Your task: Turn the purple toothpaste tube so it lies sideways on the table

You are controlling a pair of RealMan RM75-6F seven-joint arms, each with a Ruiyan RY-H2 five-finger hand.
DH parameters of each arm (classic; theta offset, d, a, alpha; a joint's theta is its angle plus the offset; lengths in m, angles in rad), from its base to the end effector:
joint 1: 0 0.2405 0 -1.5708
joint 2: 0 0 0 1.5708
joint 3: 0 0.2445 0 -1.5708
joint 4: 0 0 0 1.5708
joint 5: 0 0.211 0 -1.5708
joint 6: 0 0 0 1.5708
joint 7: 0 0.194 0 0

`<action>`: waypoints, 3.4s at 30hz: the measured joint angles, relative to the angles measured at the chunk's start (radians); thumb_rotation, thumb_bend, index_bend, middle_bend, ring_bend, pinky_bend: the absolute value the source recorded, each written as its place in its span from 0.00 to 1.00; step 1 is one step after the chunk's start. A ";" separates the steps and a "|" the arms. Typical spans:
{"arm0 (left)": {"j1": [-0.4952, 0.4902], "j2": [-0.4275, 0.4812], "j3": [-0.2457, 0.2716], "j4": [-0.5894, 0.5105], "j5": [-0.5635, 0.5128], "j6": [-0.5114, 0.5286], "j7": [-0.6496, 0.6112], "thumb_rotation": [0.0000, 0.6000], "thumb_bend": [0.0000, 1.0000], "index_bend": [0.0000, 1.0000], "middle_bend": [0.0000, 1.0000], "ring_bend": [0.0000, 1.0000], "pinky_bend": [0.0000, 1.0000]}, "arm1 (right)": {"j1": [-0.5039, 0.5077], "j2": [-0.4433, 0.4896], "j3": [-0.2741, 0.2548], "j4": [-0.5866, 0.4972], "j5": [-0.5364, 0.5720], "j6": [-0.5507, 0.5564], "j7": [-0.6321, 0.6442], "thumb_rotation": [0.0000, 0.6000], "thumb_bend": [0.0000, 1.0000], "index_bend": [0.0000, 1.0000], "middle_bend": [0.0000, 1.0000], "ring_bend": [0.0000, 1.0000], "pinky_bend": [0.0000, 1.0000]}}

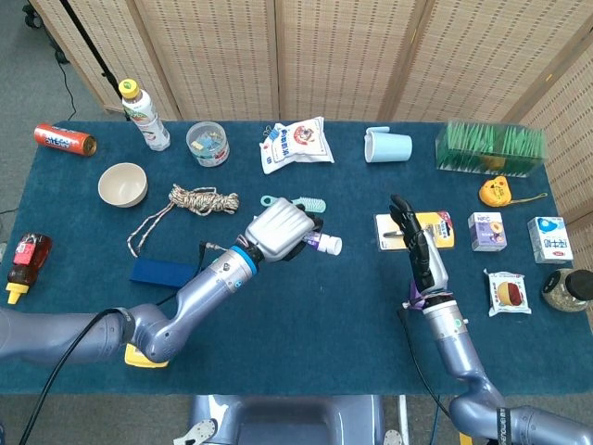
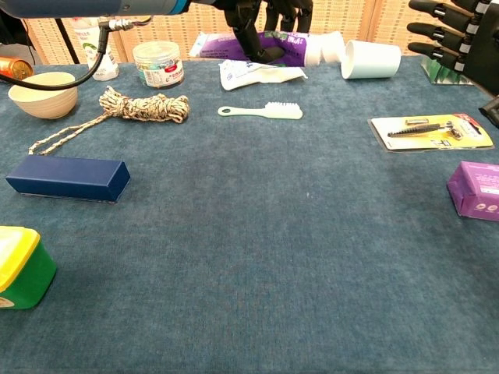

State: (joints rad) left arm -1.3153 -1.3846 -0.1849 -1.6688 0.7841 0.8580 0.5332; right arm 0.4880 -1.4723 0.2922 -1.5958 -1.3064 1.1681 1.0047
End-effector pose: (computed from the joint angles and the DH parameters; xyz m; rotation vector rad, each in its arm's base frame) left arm 0.0670 0.3988 -0.0171 -2.1884 -0.5750 -0.9911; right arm -0.1530 -0.3619 0.0433 0.8566 -2.0104 1.9477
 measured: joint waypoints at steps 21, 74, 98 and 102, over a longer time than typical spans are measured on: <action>-0.100 -0.115 -0.030 0.018 -0.188 0.052 0.166 1.00 0.71 0.54 0.50 0.41 0.57 | 0.058 -0.114 0.080 0.036 0.101 -0.044 -0.161 0.00 0.00 0.00 0.00 0.00 0.00; -0.190 -0.284 -0.111 0.084 -0.363 0.215 0.348 1.00 0.71 0.55 0.50 0.41 0.57 | 0.056 -0.214 0.196 0.024 0.192 -0.062 -0.159 0.00 0.00 0.00 0.00 0.00 0.00; -0.159 -0.363 -0.131 0.134 -0.283 0.282 0.328 1.00 0.71 0.56 0.50 0.41 0.57 | 0.038 -0.234 0.250 0.007 0.220 -0.092 -0.053 0.00 0.00 0.00 0.00 0.00 0.00; -0.144 -0.381 -0.134 0.150 -0.255 0.289 0.316 1.00 0.71 0.56 0.50 0.41 0.57 | 0.038 -0.235 0.257 0.005 0.217 -0.097 -0.038 0.00 0.00 0.00 0.00 0.00 0.00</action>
State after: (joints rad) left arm -1.4597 -1.7652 -0.3191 -1.5190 0.5294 1.1472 0.8489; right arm 0.5257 -1.7070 0.5493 -1.5906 -1.0892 1.0711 0.9662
